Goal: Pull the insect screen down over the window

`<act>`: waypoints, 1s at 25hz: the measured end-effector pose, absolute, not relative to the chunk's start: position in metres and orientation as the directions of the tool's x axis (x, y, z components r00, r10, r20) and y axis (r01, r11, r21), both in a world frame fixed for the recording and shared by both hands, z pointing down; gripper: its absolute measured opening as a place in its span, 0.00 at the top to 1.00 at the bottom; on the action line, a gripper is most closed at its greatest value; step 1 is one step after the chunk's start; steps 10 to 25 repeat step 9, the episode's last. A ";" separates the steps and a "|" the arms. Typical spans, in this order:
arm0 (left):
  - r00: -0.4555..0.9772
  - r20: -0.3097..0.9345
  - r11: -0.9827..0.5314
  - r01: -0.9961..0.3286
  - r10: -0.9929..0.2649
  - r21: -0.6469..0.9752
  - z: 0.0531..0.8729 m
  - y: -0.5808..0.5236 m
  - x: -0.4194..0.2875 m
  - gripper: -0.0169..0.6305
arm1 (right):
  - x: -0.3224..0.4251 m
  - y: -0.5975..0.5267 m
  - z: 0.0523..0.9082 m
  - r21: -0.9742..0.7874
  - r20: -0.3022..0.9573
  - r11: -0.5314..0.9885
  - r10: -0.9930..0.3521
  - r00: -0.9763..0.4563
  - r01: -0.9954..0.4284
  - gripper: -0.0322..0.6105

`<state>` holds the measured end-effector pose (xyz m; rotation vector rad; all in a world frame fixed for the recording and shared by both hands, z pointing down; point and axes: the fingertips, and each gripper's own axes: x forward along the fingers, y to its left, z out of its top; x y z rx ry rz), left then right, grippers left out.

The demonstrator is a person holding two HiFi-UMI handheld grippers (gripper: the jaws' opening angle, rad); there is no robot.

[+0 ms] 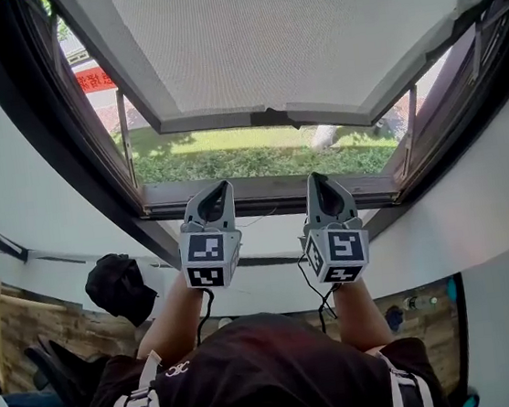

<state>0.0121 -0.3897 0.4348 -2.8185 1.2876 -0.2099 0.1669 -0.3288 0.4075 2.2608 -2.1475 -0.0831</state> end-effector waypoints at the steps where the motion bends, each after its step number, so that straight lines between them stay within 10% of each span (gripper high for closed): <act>1: 0.648 0.107 -0.656 -0.749 -0.754 -0.091 0.434 -0.389 0.012 0.97 | 0.166 -0.329 0.406 0.053 -0.026 -0.052 -0.998 0.050 -0.997 0.95; 25: 0.649 0.099 -0.657 -0.748 -0.754 -0.099 0.432 -0.388 0.012 0.97 | 0.164 -0.331 0.410 0.050 -0.011 -0.048 -0.999 0.047 -0.998 0.95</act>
